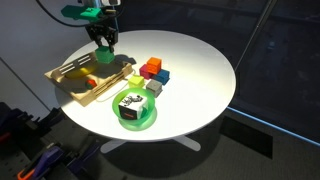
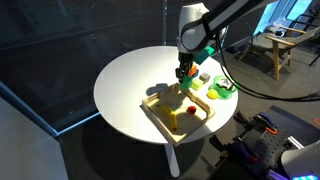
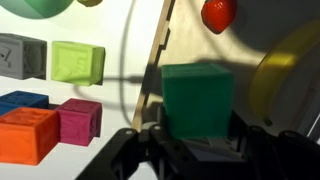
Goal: Pick up the green block and put it on the orange block
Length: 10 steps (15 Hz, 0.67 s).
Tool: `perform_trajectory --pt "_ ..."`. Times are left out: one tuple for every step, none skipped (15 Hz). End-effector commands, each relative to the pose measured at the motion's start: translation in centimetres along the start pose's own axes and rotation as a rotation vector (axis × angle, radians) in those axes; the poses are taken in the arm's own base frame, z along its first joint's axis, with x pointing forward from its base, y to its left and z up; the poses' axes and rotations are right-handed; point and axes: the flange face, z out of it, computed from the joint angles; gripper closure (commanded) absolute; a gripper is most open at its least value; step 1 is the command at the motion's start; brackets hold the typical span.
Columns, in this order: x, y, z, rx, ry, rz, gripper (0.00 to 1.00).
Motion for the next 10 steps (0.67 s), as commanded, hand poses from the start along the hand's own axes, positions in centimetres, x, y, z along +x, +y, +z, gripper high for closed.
perform_trajectory --pt "-0.7 1.6 -3.1 0.015 -0.027 0.061 0.68" --pt "-0.8 2.2 -3.7 0.018 -0.038 0.073 0.68" --pt "-0.9 2.7 -4.2 0.018 -0.048 0.086 0.68" --pt "-0.9 3.4 -4.8 0.019 -0.055 0.099 0.68" --pt "-0.9 4.1 -5.2 0.021 -0.063 0.114 0.68" --pt "-0.9 4.7 -5.6 0.023 -0.07 0.127 0.68" --pt "-0.8 5.3 -5.9 0.023 -0.073 0.143 0.68" --pt "-0.6 5.9 -6.1 0.024 -0.077 0.158 0.68" --pt "-0.5 6.5 -6.4 0.023 -0.076 0.174 0.68" --pt "-0.3 7.1 -6.7 0.022 -0.076 0.192 0.68"
